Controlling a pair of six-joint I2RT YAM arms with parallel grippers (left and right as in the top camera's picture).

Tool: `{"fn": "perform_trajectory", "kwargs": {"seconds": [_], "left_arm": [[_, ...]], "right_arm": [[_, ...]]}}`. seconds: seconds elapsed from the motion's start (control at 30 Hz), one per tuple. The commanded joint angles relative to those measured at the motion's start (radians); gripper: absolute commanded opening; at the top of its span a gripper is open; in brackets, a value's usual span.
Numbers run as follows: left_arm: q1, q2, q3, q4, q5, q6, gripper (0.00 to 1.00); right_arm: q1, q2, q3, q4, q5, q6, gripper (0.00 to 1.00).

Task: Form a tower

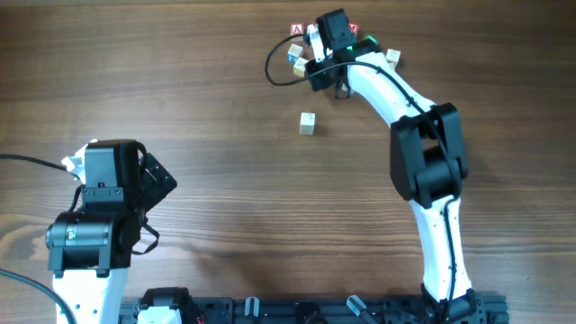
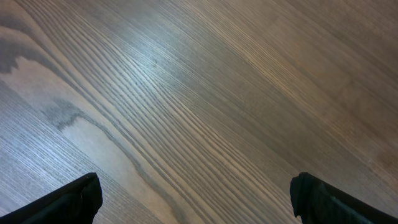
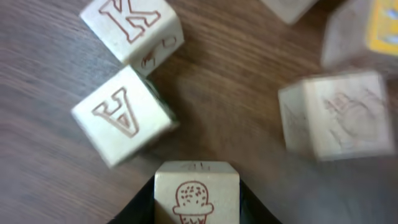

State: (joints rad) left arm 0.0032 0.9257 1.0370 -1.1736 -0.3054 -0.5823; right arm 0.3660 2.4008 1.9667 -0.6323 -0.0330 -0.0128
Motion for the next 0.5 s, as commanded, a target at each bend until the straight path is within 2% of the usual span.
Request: {"fn": "perform_trajectory", "kwargs": {"seconds": [0.0, 0.13, 0.27, 0.37, 0.47], "left_arm": [[0.008, 0.0, -0.001, 0.0, 0.002, -0.01, 1.0], [0.008, 0.0, -0.001, 0.0, 0.002, -0.01, 1.0], [0.008, 0.0, -0.001, 0.0, 0.002, -0.01, 1.0], [0.008, 0.0, -0.001, 0.0, 0.002, -0.01, 1.0], [0.008, 0.0, -0.001, 0.0, 0.002, -0.01, 1.0]], "right_arm": [[0.024, -0.178, 0.01, -0.067, 0.018, 0.132, 0.21], [0.077, -0.315, 0.01, -0.223, 0.018, 0.358, 0.22], [0.149, -0.322, -0.013, -0.38, 0.032, 0.528, 0.23], [0.201, -0.322, -0.058, -0.426, 0.157, 0.676, 0.23], [0.233, -0.321, -0.106, -0.415, 0.182, 0.717, 0.23]]}}
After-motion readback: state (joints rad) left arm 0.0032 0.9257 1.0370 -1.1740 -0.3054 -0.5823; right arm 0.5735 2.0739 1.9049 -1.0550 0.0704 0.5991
